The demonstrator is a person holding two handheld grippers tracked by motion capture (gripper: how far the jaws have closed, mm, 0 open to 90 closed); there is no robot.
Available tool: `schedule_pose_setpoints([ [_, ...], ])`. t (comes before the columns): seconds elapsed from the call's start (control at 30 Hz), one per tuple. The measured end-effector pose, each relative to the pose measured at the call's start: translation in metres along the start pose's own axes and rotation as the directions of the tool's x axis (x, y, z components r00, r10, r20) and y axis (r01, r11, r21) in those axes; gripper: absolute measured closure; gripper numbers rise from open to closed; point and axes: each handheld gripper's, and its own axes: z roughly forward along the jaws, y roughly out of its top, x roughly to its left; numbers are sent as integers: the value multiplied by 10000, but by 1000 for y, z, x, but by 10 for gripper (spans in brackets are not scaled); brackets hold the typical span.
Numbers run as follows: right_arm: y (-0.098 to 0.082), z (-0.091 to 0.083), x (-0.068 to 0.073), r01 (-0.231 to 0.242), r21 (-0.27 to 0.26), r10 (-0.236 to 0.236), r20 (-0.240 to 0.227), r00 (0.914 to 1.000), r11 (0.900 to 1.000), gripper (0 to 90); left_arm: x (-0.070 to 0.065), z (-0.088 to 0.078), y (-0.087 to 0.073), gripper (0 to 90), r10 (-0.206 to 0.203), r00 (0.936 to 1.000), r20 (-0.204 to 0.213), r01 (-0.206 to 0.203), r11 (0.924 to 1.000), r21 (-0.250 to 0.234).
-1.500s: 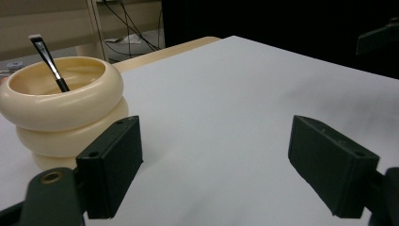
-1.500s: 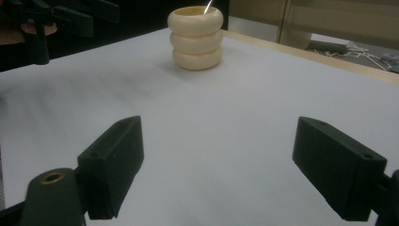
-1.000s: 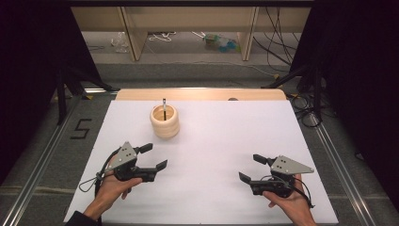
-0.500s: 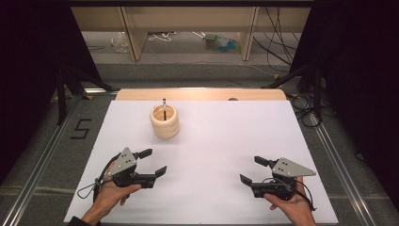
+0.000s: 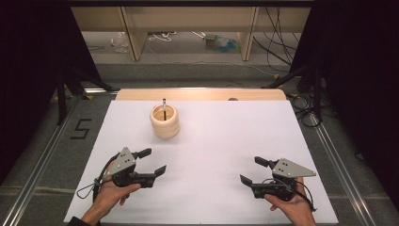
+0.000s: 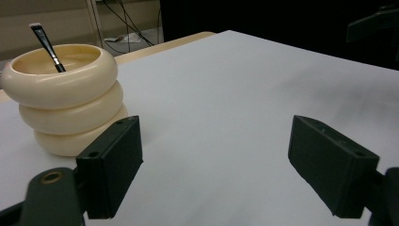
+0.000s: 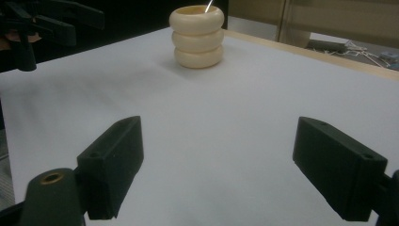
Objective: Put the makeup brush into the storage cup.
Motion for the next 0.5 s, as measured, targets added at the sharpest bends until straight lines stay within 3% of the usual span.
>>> schedule_pose_setpoints([
  [0.27, -1, 3, 1, -268, -220, 262, -269, 9993, 9994, 178, 0, 0, 0, 181, -1, 10000, -7, 1, 10000, 16],
  [0.37, -1, 2, 0, 7, -252, -12, -198, 9998, 9997, 178, 1, 1, -1, 181, -134, 9999, -23, 134, 9999, 57],
  [0.43, -1, 1, 0, -109, -124, 107, -161, 9998, 9999, 178, 1, 1, -1, 181, -77, 10000, -50, 78, 9999, 96],
  [0.47, -2, 3, 0, -87, -356, 81, -172, 9998, 9993, 178, 1, 0, -1, 181, -94, 9999, -37, 94, 9999, 49],
  [0.5, -2, 2, 0, -30, -147, 28, -133, 9999, 9999, 178, 2, 0, -1, 181, 83, 9999, -73, -82, 9999, 98],
])
